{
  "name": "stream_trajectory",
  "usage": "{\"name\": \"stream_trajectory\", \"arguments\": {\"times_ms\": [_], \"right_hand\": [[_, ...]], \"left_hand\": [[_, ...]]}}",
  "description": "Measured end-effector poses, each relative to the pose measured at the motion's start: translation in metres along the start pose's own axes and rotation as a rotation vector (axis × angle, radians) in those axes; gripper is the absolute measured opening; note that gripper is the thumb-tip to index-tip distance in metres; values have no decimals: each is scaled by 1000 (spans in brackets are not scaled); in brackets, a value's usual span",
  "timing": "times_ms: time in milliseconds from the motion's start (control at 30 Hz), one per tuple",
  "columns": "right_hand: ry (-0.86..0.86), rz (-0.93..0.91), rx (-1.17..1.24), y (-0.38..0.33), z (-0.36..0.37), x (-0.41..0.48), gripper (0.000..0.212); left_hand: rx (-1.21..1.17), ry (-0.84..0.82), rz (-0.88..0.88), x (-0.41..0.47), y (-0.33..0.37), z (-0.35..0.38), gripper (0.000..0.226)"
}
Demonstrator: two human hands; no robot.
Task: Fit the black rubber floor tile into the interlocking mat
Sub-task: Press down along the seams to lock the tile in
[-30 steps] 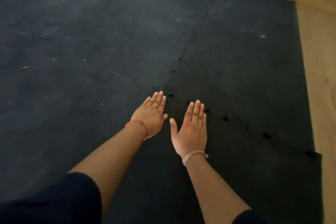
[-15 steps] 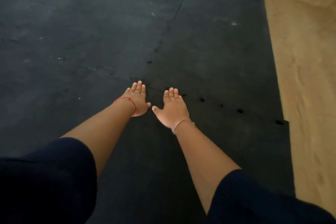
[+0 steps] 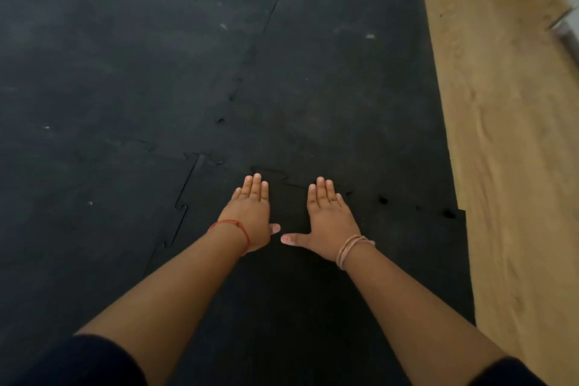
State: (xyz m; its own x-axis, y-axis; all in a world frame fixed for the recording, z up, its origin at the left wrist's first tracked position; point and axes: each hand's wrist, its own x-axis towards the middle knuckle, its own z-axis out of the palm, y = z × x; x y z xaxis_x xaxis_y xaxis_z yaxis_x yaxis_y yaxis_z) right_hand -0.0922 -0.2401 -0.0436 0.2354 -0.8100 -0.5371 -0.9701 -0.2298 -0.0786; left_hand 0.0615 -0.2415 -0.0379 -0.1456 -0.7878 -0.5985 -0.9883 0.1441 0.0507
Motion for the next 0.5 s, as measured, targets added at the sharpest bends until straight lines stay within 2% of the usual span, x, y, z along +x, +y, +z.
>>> {"name": "stream_trajectory", "arguments": {"times_ms": [167, 267, 333, 400, 500], "right_hand": [[-15, 9, 25, -3, -4, 3, 116], [35, 20, 59, -4, -1, -2, 118], [109, 135, 130, -3, 7, -7, 129], [142, 263, 174, -1, 12, -10, 140], [52, 295, 126, -2, 3, -2, 147]], "left_hand": [[-20, 15, -30, 4, 3, -2, 85], [-73, 90, 9, 1, -1, 6, 85], [-137, 178, 53, -1, -12, 16, 88], [-207, 236, 14, 0, -29, 17, 106], [-214, 189, -82, 11, -49, 4, 133]]}}
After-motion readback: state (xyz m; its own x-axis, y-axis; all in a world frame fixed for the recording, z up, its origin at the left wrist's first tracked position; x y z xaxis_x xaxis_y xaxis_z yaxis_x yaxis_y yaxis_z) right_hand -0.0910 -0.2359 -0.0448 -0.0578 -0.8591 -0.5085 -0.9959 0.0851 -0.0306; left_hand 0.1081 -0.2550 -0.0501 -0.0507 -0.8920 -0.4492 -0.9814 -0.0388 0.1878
